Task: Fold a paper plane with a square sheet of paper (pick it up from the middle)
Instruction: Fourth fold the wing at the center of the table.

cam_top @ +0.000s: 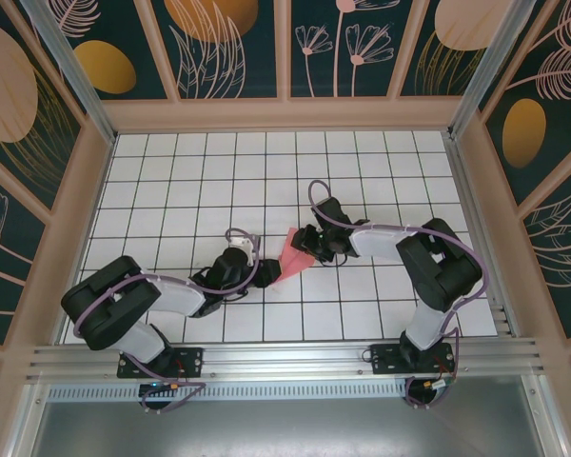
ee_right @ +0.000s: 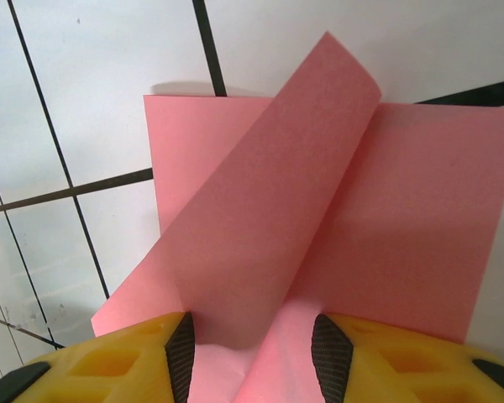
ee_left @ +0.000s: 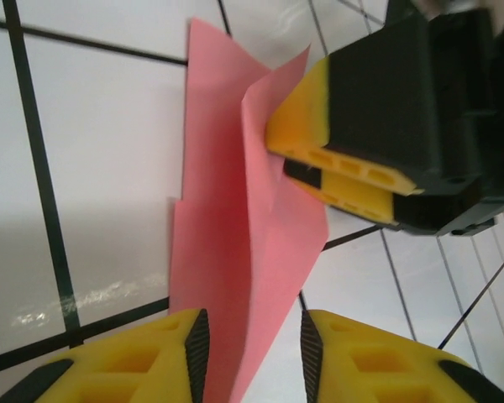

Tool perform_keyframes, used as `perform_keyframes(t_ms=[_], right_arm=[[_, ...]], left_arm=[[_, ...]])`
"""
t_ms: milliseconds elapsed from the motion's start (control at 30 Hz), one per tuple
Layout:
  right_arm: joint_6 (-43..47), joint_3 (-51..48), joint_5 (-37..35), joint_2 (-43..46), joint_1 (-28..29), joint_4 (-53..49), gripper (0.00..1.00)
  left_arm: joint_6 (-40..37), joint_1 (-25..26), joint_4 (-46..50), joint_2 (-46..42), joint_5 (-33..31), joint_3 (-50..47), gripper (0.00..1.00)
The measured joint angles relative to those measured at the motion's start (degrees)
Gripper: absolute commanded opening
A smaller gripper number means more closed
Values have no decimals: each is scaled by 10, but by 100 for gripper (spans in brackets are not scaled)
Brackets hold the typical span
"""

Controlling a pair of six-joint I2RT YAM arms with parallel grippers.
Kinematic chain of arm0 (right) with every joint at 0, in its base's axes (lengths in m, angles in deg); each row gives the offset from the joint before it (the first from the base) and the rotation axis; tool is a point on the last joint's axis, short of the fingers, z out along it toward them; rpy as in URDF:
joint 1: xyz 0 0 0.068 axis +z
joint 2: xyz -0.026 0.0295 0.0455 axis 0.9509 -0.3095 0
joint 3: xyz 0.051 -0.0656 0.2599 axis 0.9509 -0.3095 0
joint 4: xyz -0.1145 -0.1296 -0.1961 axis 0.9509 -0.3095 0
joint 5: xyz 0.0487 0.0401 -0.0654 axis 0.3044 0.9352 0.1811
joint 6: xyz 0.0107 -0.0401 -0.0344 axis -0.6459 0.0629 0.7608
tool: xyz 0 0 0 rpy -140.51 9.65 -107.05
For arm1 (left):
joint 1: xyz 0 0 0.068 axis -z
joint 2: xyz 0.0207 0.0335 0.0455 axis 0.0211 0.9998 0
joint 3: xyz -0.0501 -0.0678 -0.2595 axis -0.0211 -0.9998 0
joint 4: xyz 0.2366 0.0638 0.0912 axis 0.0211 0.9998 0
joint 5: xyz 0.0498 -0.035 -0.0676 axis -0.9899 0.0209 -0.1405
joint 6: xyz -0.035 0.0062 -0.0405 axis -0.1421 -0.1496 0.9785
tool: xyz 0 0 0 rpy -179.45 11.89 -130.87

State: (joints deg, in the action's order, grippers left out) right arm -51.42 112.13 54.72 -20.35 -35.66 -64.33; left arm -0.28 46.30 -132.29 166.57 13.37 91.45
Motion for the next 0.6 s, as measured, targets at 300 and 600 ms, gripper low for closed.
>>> perform_keyframes(t_ms=[300, 600], right_arm=[[-17, 3, -5, -4, 0, -6, 45], [-25, 3, -5, -6, 0, -6, 45]], left_arm=[[-1, 0, 0, -9, 27, 21, 43], [-1, 0, 1, 31, 69, 65, 37]])
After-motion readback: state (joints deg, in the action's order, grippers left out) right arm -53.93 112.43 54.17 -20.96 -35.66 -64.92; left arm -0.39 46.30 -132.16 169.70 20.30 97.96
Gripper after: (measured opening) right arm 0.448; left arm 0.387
